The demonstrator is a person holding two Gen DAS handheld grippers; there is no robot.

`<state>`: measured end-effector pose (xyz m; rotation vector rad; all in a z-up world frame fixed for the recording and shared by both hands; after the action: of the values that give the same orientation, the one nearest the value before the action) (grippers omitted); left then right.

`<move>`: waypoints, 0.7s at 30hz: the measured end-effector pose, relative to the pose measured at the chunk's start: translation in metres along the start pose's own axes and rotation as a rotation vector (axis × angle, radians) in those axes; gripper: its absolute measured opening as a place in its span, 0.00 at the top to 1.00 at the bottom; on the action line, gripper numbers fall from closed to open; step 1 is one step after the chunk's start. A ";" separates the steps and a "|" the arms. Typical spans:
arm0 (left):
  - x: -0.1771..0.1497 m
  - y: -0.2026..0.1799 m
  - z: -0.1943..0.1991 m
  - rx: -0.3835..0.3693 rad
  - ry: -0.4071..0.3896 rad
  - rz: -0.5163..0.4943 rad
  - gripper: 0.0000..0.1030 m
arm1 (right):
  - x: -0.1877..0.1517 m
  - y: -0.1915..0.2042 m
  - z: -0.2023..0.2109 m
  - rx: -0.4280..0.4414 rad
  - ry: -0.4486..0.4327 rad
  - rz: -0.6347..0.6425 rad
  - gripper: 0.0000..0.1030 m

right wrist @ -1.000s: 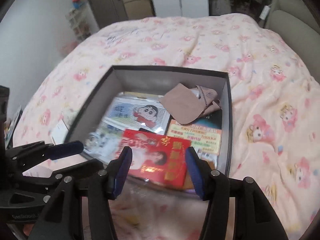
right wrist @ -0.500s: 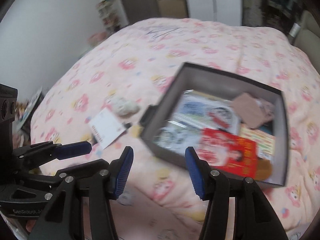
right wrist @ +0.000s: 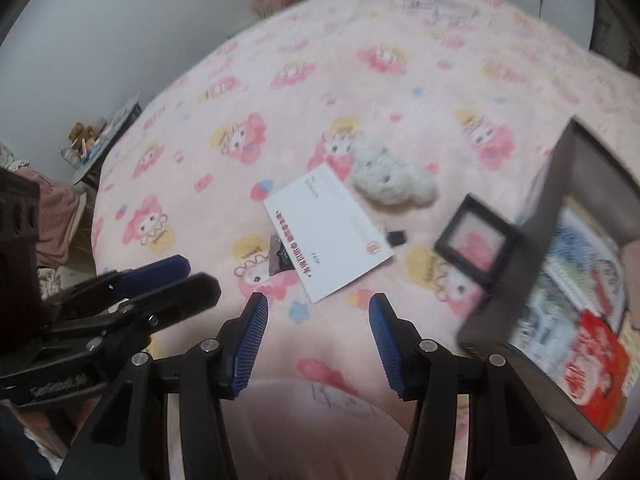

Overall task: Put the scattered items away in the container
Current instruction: 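Move the left tool to the white envelope and grasp its edge, then lift the white envelope and carry it over the grey box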

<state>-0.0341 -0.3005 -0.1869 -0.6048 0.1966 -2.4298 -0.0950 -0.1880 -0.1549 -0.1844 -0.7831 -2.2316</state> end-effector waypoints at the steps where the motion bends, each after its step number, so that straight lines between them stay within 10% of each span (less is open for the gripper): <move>1: 0.000 0.005 -0.011 -0.009 0.018 0.020 0.49 | 0.002 -0.003 -0.007 0.018 0.023 -0.018 0.52; 18: 0.002 0.010 -0.123 -0.193 0.235 0.177 0.60 | 0.035 -0.054 -0.055 -0.024 0.110 -0.127 0.52; 21: 0.004 0.012 -0.128 -0.197 0.240 0.201 0.79 | 0.034 -0.058 -0.055 -0.017 0.107 -0.136 0.52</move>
<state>-0.0905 -0.3128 -0.3013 -0.3557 0.5736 -2.2972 -0.1542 -0.2105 -0.2145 -0.0203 -0.7379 -2.3552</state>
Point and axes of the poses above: each gripper's, at about its wrist camera, not at the fingertips, and z roughly against the way its jaws point, y to its left, x to its top, the point moved 4 cm from there along -z, roughly the way its jaws point, and after that the axes turned 13 degrees about x, right-handed, at the moved point
